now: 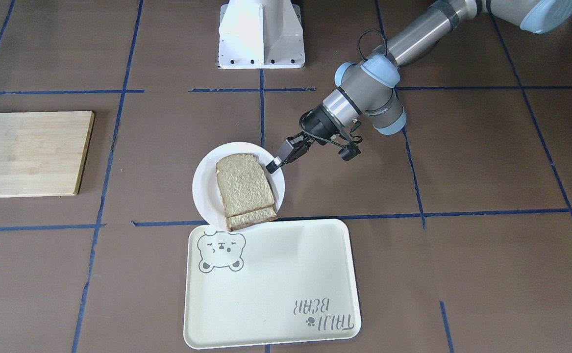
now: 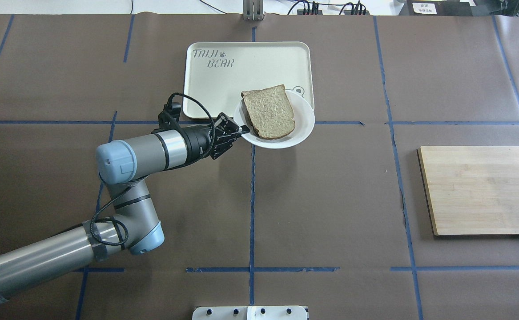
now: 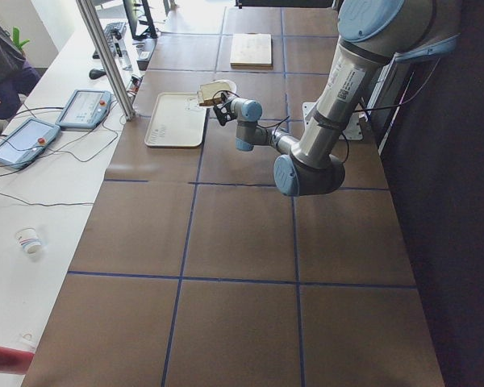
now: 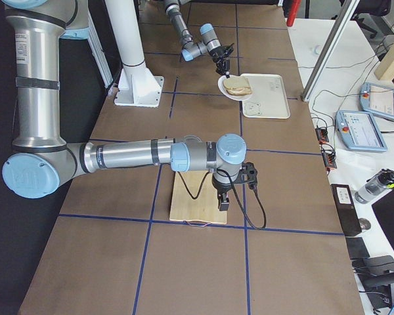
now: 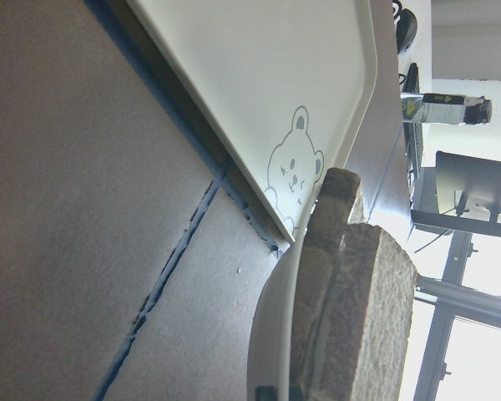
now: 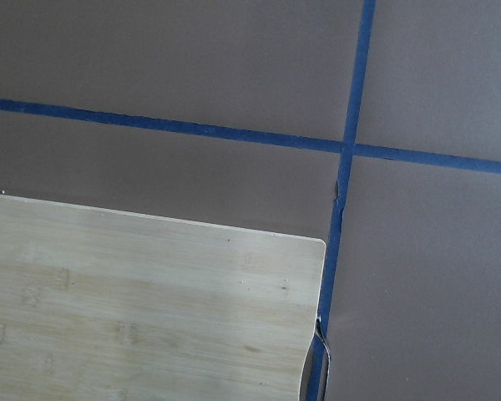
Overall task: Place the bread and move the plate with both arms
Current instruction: 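Slide the plate with the left gripper onto the white bear tray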
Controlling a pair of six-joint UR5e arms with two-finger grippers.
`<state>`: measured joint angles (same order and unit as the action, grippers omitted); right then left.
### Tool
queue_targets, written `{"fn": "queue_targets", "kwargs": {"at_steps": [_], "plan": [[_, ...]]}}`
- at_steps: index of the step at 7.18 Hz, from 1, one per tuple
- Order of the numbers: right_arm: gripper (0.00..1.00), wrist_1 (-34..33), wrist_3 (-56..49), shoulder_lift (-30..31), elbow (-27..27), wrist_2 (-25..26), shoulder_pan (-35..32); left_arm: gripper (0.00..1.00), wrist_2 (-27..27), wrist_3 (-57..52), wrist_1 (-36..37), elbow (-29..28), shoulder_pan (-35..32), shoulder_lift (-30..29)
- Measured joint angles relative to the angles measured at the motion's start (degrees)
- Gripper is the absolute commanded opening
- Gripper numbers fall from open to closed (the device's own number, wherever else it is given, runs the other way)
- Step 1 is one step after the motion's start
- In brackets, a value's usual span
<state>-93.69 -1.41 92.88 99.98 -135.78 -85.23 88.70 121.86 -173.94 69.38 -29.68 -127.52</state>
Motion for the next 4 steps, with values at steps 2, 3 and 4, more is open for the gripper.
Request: {"fn": "queue_targets", "kwargs": {"at_steps": [2,3,4], "plan": [[1.00,0.0,0.1,0.1,0.0,0.0,0.0,0.02,-2.7,0.2,0.1,-7.4,-2.8,-4.5],[1.00,0.0,0.1,0.0,0.0,0.0,0.0,0.02,-3.6,0.2,0.2,-11.3,-4.1,-6.4],[1.00,0.0,0.1,0.0,0.0,0.0,0.0,0.02,-4.9,0.2,0.3,-15.4,-4.9,-8.6]]}}
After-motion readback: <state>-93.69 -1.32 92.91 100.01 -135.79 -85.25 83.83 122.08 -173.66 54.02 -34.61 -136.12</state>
